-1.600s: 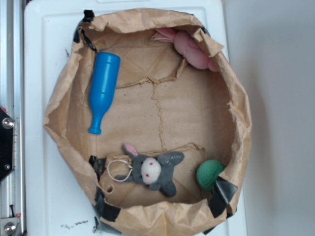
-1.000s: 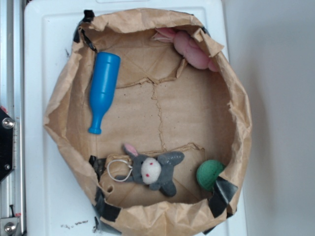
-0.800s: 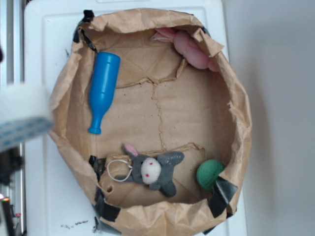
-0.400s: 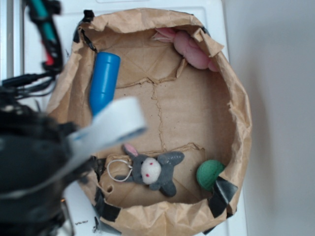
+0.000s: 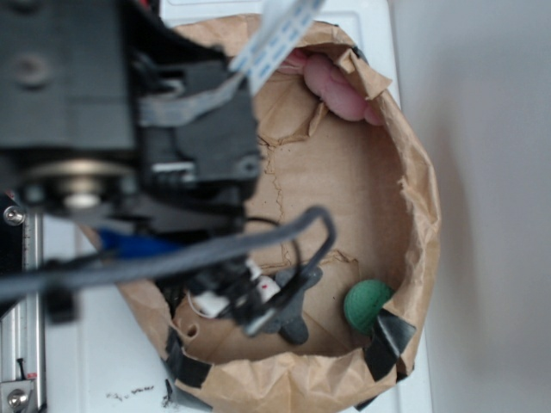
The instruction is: Grab the blue bottle.
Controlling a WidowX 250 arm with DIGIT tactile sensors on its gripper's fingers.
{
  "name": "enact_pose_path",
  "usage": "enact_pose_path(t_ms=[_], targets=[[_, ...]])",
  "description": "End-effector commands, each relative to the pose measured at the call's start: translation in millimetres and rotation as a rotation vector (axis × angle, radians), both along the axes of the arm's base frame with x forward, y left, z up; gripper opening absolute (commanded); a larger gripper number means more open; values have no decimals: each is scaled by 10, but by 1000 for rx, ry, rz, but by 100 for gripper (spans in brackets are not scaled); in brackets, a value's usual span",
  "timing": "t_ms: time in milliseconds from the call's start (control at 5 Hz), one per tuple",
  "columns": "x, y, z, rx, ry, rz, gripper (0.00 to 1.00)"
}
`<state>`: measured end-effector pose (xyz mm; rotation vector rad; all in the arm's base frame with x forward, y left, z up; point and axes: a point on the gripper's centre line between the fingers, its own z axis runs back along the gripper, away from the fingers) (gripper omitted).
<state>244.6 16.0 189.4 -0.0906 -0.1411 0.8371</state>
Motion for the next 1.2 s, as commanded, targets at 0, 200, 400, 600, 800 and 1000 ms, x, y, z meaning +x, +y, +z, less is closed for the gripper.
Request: enact_pose_path(t_ms=[0, 200, 400, 600, 800, 1000], targets=[[-234, 87, 95, -94, 18, 396, 100], [-234, 87, 95, -94, 18, 396, 100], [-234, 87, 95, -94, 18, 396, 100], [-234, 87, 95, -94, 18, 396, 100], [-254, 82, -35, -64, 4, 425, 100], [-233, -10, -270, -4, -11, 448, 100]])
